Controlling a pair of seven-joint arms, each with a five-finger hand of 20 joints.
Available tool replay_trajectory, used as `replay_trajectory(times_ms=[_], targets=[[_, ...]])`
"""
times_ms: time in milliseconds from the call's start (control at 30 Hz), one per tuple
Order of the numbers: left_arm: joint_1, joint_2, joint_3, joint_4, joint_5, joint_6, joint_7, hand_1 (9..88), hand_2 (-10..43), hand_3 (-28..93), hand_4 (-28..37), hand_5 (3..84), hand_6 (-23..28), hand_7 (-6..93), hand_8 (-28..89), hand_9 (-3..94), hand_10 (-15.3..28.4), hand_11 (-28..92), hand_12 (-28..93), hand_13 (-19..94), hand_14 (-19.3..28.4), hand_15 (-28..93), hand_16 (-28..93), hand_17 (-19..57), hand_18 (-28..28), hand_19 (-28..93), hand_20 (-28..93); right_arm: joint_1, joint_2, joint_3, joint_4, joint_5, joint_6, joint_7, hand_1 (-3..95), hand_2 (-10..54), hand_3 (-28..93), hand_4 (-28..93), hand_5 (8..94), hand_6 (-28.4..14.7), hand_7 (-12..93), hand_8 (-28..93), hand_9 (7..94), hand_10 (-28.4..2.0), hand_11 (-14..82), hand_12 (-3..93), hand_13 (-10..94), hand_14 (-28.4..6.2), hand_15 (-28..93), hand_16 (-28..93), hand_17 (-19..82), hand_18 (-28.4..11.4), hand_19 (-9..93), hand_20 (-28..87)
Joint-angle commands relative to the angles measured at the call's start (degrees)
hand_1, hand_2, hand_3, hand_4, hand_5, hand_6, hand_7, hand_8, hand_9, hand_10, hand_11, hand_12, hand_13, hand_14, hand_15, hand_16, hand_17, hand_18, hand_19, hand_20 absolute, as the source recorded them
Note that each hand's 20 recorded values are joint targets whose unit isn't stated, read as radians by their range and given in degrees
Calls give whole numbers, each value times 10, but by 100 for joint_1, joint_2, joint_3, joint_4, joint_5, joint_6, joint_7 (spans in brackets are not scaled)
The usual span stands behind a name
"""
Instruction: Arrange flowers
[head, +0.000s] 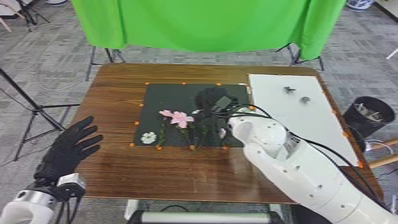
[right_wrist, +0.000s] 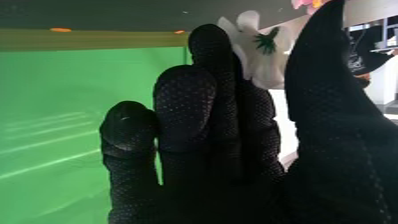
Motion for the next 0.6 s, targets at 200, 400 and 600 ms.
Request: replay_trajectory(times_ms=[200, 400, 600], targets=[[35, -48, -20, 13, 25, -49, -37, 248, -10, 699, -245, 256, 24, 208, -110, 211, 121, 214, 155, 186, 165, 302, -10, -94, 228, 419, 67, -131, -98, 218, -113, 17, -342, -273, 288, -95, 835, -283, 576, 21, 452, -186, 697, -78, 328, 232, 694, -38, 729, 270, 345, -191, 926, 501], [38, -25, -10, 14, 6, -26, -19, 249, -10, 699, -245, 255, 24, 208, -110, 211, 122, 212, 154, 186, 164, 300, -10, -94, 228, 419, 67, -147, -90, 247, -123, 36, -446, -280, 279, -95, 830, -283, 574, 19, 448, -185, 695, -80, 325, 233, 690, -41, 729, 272, 343, -190, 924, 504], [41, -11, 1, 20, -3, -18, 22, 249, -10, 698, -244, 255, 24, 209, -110, 211, 122, 213, 155, 186, 164, 301, -9, -93, 228, 419, 67, -179, -98, 356, -108, 141, -412, -409, 248, -95, 821, -283, 569, 14, 442, -184, 685, -86, 317, 229, 681, -46, 731, 272, 336, -194, 920, 507]])
